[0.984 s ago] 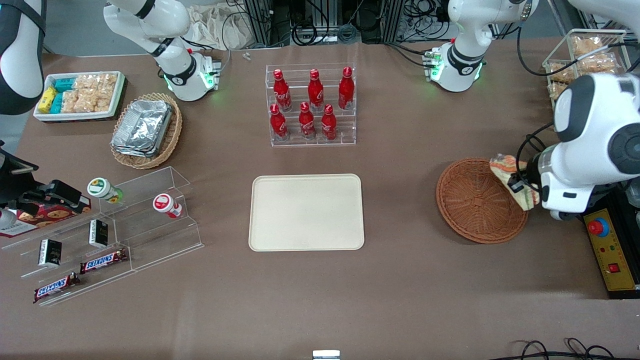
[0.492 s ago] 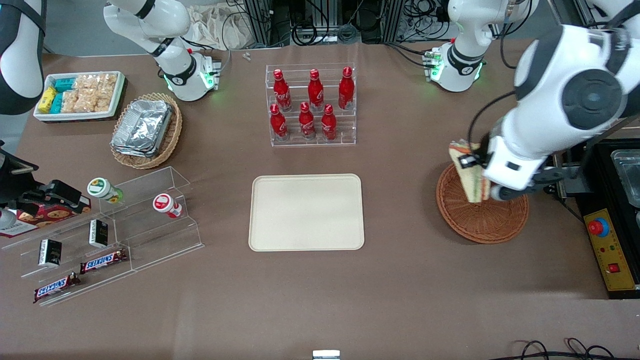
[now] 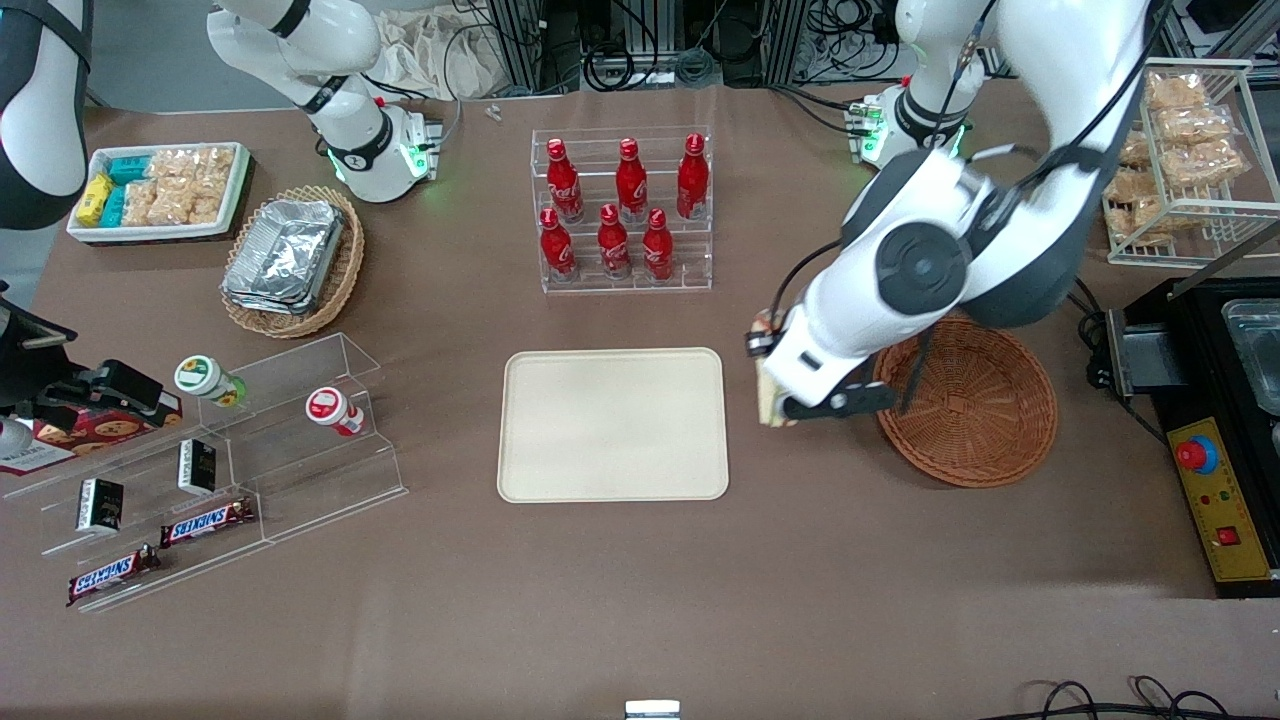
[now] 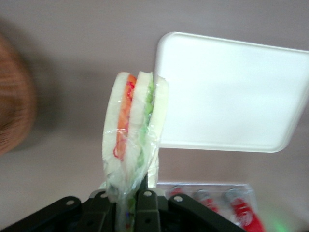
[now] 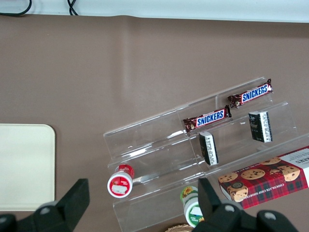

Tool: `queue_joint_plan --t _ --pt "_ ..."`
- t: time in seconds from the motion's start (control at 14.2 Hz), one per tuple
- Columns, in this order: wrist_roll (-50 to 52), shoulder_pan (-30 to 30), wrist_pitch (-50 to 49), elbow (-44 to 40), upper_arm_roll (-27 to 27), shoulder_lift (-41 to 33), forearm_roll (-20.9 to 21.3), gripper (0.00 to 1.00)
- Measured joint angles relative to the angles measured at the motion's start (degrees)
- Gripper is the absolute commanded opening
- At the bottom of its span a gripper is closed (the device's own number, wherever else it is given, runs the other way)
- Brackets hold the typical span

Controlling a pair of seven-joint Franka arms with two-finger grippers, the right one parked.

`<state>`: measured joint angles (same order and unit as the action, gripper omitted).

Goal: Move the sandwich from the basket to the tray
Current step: 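Carry the sandwich over to the cream tray with the left gripper, then lower the sandwich onto the tray and open the left gripper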

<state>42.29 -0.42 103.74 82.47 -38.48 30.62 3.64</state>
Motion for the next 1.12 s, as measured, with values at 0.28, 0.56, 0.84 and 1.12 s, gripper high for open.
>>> queue_joint_plan --t 0.28,0.56,0.84,1.12 --pt "5.7 -9.2 8.7 -0.2 1.9 11.4 8.9 0.00" --pt "6.6 -11.5 12.8 -0.5 3.2 16.4 11.8 0.00" --pt "6.7 -11.2 12.9 -0.7 3.6 17.1 14.5 0.00" --pt "8.7 -11.2 15.4 -0.8 4.9 18.9 18.6 0.09"
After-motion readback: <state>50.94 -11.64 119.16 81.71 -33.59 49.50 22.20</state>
